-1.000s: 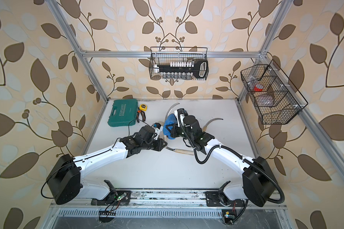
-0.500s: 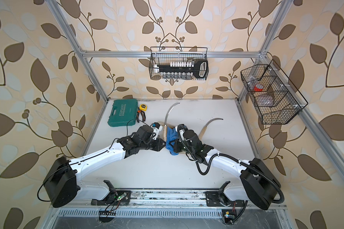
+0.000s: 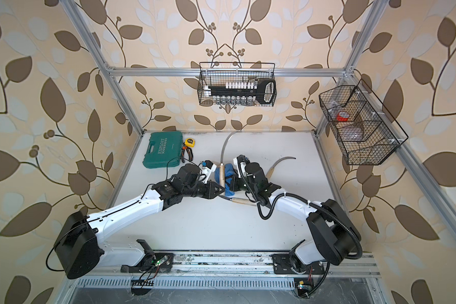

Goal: Wipe small sickles with rags
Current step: Wipe the small sickle.

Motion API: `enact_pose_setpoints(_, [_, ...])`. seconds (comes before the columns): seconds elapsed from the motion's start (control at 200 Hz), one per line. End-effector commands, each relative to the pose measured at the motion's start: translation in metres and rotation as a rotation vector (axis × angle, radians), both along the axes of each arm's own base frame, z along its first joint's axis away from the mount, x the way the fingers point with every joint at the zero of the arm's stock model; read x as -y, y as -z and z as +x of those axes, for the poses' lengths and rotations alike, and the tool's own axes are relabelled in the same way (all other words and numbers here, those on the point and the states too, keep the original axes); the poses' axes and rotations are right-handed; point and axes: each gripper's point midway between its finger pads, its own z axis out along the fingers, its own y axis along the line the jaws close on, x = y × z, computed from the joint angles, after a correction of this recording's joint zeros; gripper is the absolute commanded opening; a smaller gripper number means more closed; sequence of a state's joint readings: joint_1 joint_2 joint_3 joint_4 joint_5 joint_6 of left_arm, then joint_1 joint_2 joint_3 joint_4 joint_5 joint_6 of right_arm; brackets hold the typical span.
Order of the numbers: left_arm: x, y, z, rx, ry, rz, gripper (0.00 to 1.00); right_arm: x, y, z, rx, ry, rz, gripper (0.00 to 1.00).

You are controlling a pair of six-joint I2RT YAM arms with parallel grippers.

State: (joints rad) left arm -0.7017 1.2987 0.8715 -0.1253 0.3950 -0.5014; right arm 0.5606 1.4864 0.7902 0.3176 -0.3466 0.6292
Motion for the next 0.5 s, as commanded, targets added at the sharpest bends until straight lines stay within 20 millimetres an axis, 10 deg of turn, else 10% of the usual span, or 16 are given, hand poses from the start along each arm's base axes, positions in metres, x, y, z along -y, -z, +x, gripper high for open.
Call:
enact_pose_setpoints(0.0, [0.015,-0.026,-0.010,0.028,0.085,-0.102,0.00,-0.012,-0.056,0.016,0.112,-0.062,0.131,0.00])
enact_pose_setpoints(0.26, [0.013,-0.015,-0.004,0.021,0.056,-0.066,0.00,-0.016,-0.079,0.011,0.157,-0.104,0.181,0.00])
enact_pose_setpoints(0.495, [0.002,-0.018,0.000,0.055,0.009,-0.029,0.00,-0.009,-0.034,-0.017,0.093,-0.125,0.158,0.00])
